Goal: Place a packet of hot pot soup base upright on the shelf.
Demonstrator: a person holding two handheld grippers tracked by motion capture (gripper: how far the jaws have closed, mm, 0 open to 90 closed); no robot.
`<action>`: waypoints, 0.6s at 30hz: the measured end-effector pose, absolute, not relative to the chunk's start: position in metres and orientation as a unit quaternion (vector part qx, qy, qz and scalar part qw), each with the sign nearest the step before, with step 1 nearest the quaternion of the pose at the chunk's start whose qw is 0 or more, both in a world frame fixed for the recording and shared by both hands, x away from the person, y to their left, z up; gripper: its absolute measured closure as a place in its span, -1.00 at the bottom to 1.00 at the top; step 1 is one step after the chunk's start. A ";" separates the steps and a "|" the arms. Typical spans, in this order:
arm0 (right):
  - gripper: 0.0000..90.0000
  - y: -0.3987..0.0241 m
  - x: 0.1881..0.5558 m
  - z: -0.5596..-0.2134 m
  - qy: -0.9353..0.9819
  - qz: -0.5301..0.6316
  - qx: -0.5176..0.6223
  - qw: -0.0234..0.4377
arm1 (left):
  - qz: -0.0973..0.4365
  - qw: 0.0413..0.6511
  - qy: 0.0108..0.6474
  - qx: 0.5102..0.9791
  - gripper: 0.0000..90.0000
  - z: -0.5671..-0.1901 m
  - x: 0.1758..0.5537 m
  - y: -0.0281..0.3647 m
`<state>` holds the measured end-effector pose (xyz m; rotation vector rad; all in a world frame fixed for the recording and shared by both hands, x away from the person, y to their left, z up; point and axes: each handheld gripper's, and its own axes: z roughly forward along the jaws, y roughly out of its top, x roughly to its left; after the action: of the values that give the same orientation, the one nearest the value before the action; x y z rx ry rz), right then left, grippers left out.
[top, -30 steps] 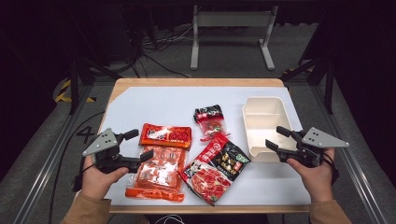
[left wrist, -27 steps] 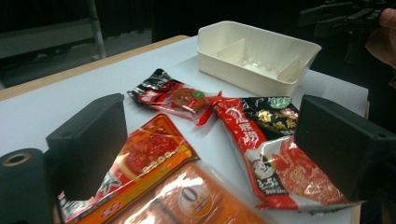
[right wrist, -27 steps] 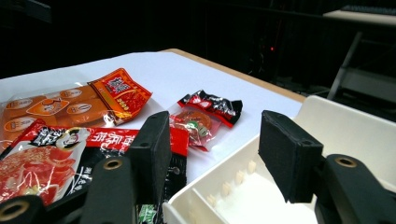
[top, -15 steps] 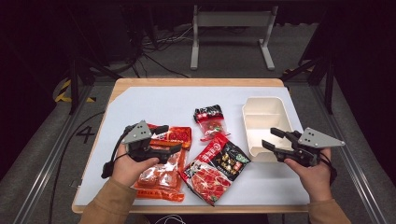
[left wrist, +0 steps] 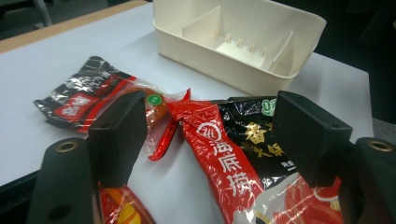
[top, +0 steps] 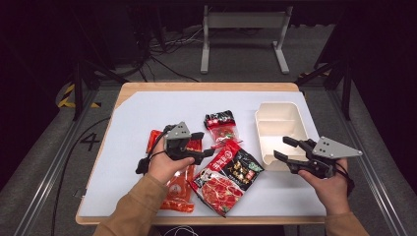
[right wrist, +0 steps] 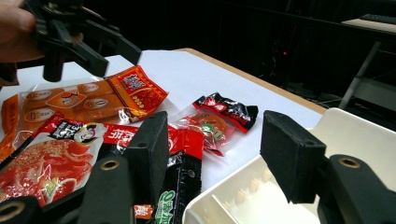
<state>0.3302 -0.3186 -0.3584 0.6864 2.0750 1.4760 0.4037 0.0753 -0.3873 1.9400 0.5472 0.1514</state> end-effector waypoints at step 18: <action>-0.05 -0.318 0.327 -0.360 0.763 0.539 0.251 0.254 | 0.022 0.528 0.242 0.814 -0.26 -0.414 0.422 0.051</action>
<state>0.3269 -0.3183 -0.3604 0.6811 2.0726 1.4636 0.4223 0.0511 -0.4135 1.9449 0.5786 0.0532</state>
